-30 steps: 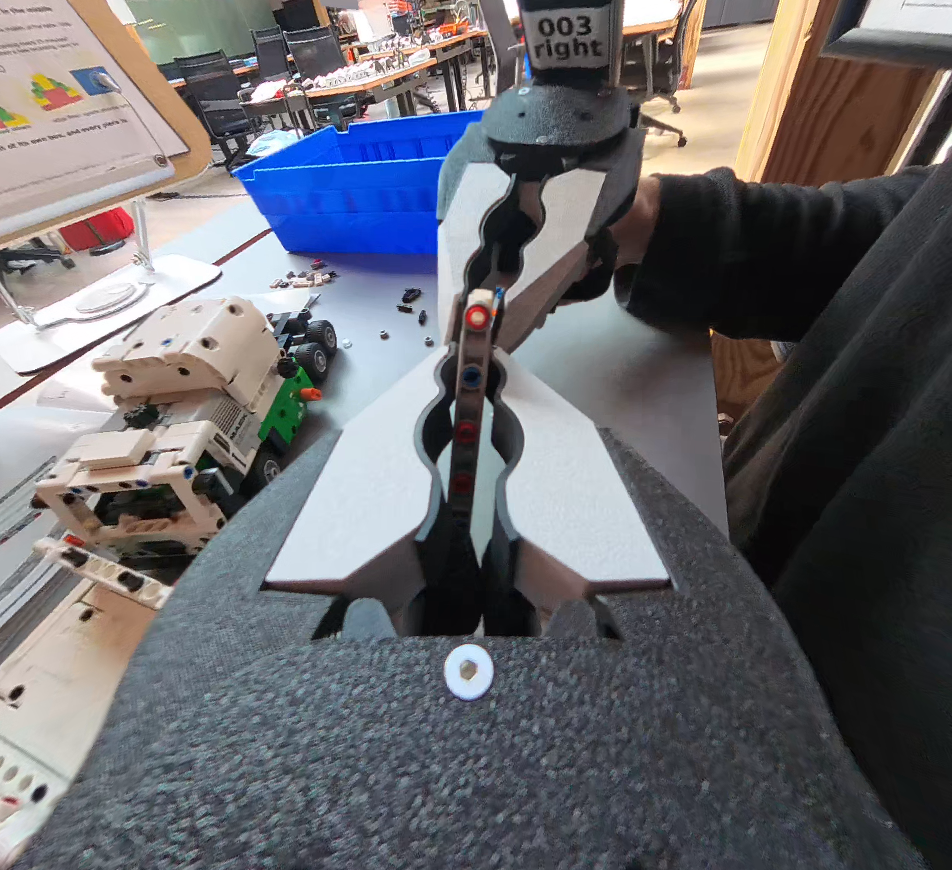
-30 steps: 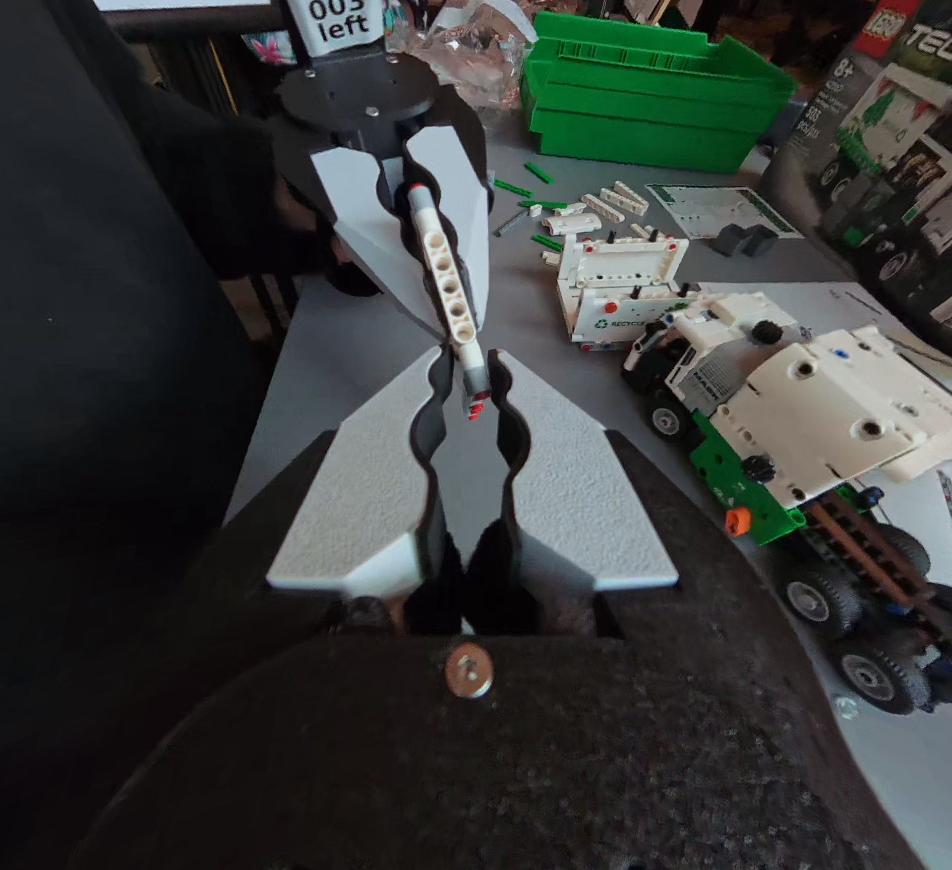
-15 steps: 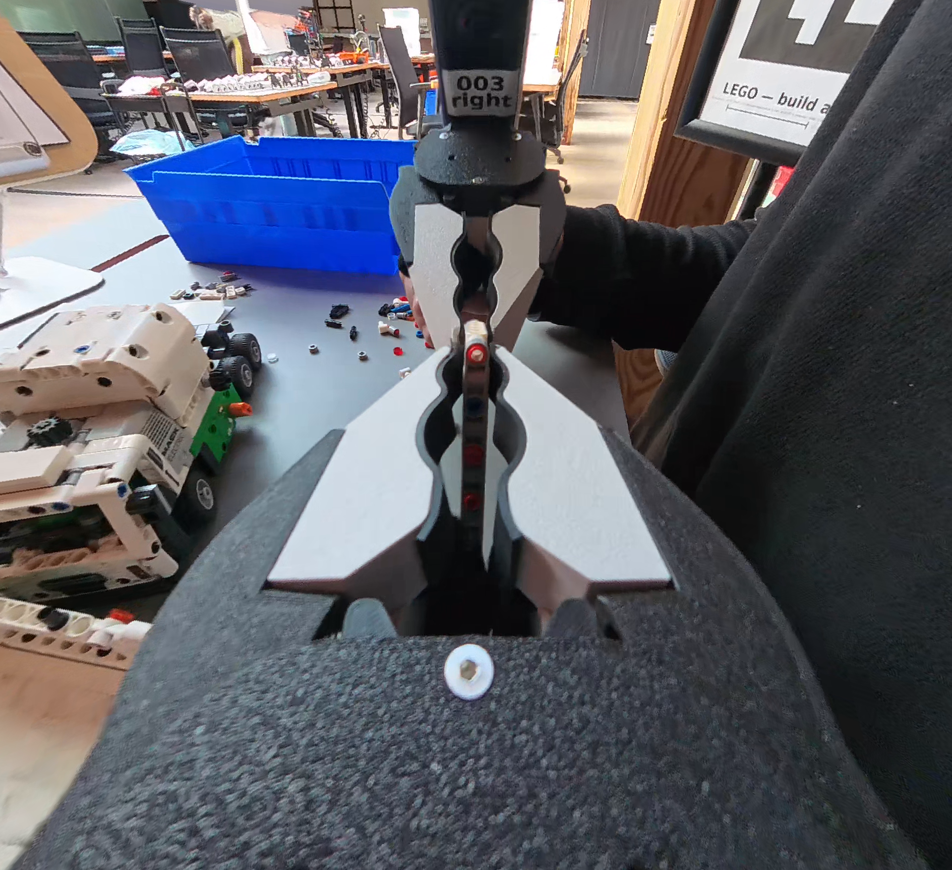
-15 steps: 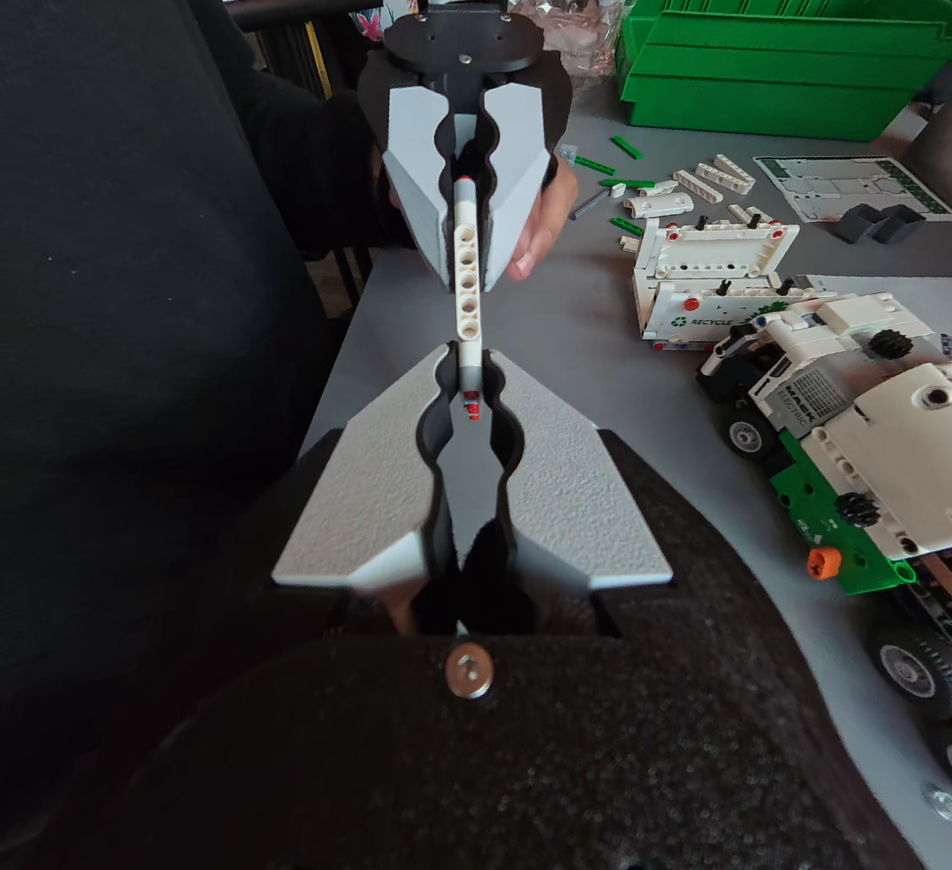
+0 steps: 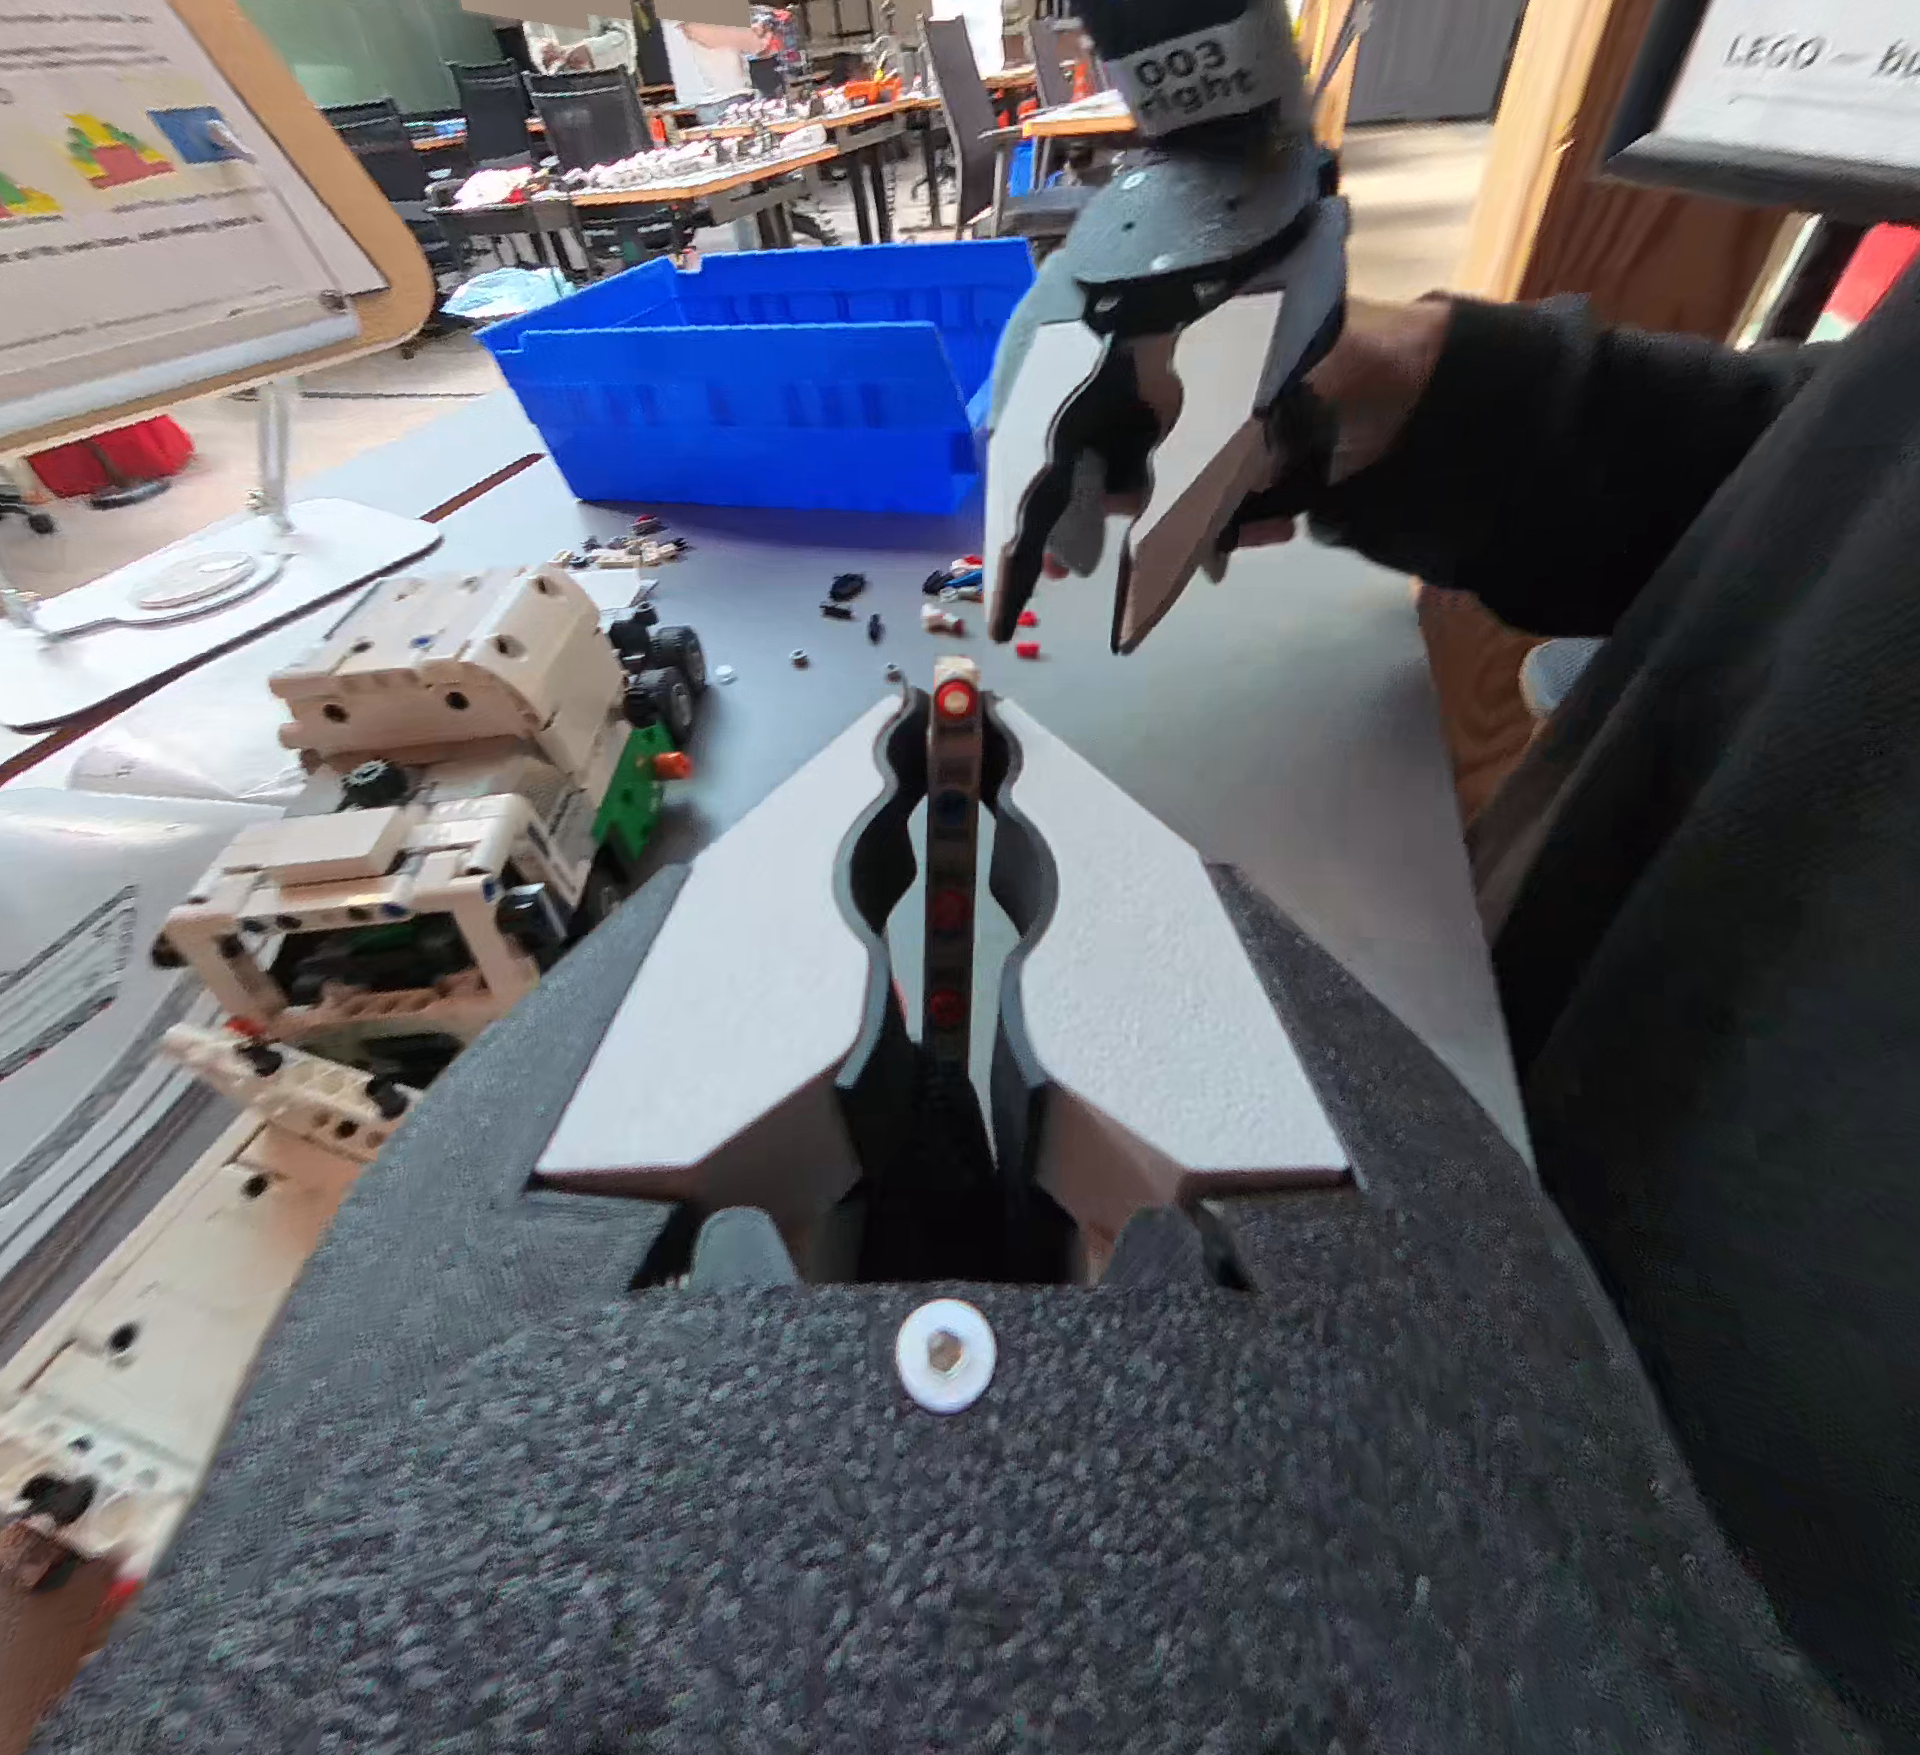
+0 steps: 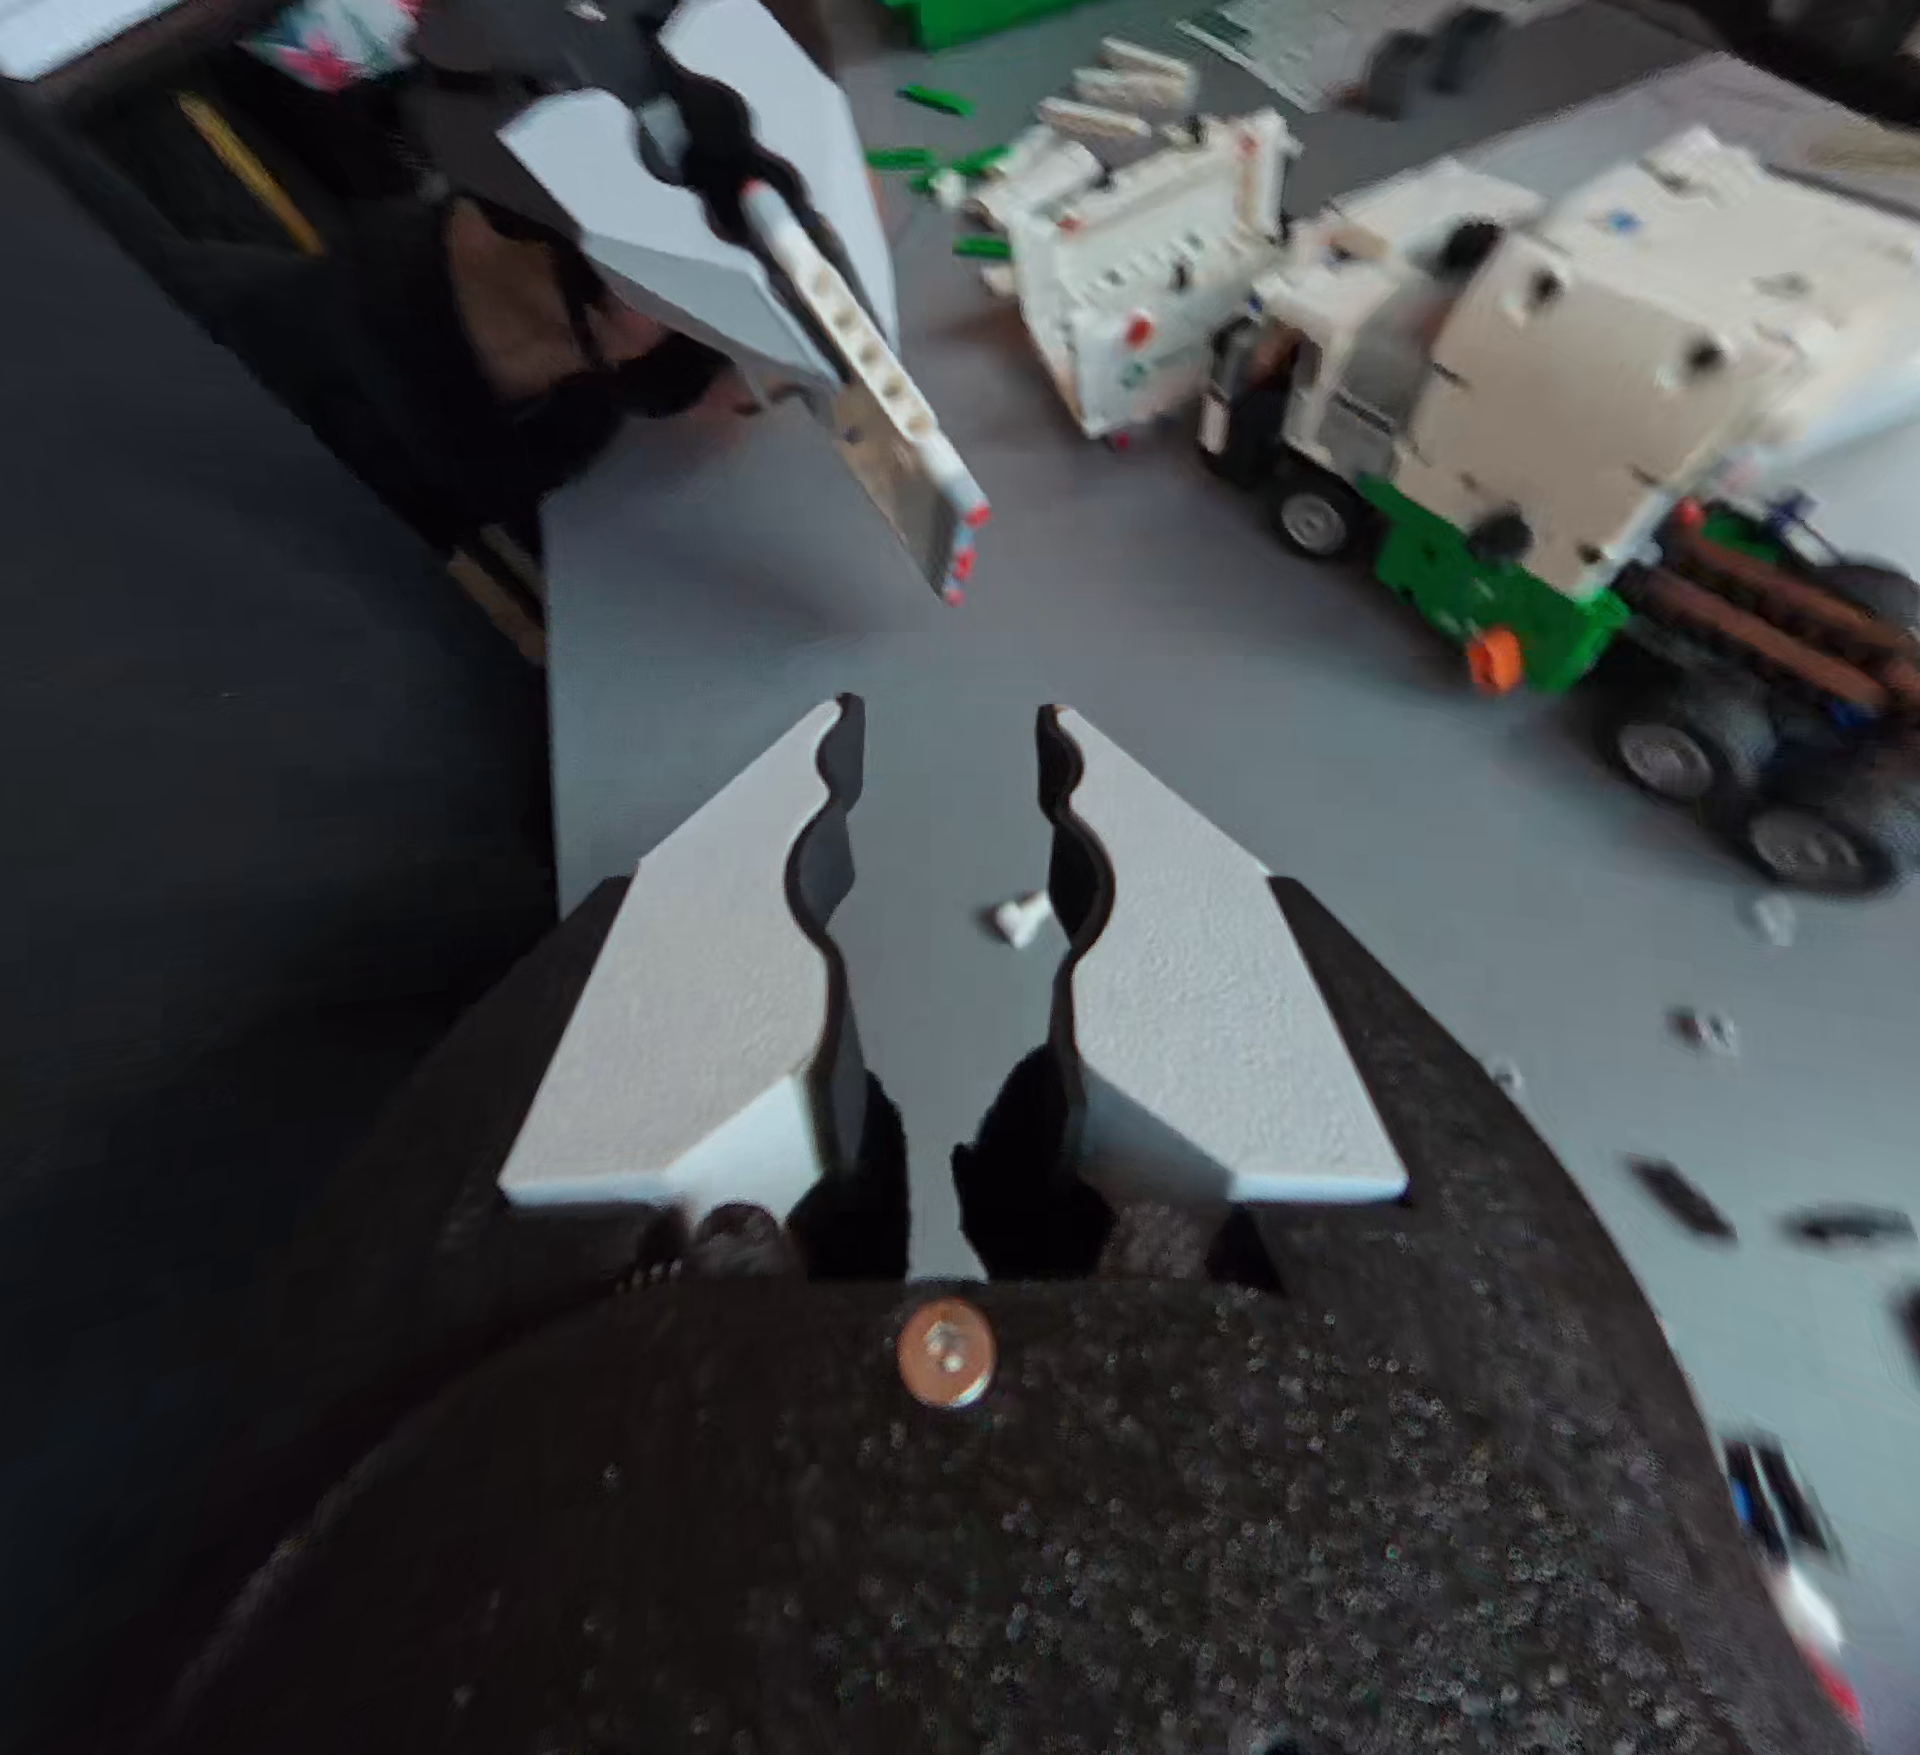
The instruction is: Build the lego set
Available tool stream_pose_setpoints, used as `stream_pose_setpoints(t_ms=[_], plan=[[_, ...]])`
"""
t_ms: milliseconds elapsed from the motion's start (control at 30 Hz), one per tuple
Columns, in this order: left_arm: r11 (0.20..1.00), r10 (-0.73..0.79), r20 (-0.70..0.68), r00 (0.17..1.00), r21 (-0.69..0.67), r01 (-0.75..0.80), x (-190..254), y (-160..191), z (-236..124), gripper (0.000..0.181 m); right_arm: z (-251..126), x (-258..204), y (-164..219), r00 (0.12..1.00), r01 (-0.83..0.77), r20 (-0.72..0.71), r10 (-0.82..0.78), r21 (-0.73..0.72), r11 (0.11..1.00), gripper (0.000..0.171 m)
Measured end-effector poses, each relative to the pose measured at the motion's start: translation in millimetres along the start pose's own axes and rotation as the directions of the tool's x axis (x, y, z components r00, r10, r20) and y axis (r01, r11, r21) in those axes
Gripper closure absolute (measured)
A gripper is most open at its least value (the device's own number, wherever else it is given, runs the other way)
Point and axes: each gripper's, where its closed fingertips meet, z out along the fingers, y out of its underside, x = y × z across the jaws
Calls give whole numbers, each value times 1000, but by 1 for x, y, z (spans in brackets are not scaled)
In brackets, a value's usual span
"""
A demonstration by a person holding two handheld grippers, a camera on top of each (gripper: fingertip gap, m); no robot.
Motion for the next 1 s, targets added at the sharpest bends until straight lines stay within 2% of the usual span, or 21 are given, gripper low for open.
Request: stream_pose_setpoints(t_ms=[133,233,333,500,600,733,867,1000], plan=[[999,4,97,995,42,-8,-18,3,0,176,-9,23,51,929,-151,-356,104,-109,982,142],[998,39,143,989,40,-45,-24,3,2,176,0,16,64,862,-275,-460,214,-69,959,139],[997,62,122,991,39,-67,-19,3,4,176,9,16,68,804,-335,-521,286,0,942,141],[997,51,70,996,50,-55,-10,4,7,176,23,18,74,785,-324,-564,255,-23,946,150],[997,57,55,997,49,-60,-8,5,7,176,23,22,75,771,-296,-601,210,-46,954,161],[997,68,48,997,41,-70,-5,7,6,176,24,23,75,768,-255,-623,151,-81,963,164],[995,90,59,994,32,-92,-7,7,5,176,24,22,75,783,-271,-597,176,-73,960,164],[995,96,62,993,32,-98,-7,6,5,176,27,19,73,818,-177,-571,70,-133,975,165]])
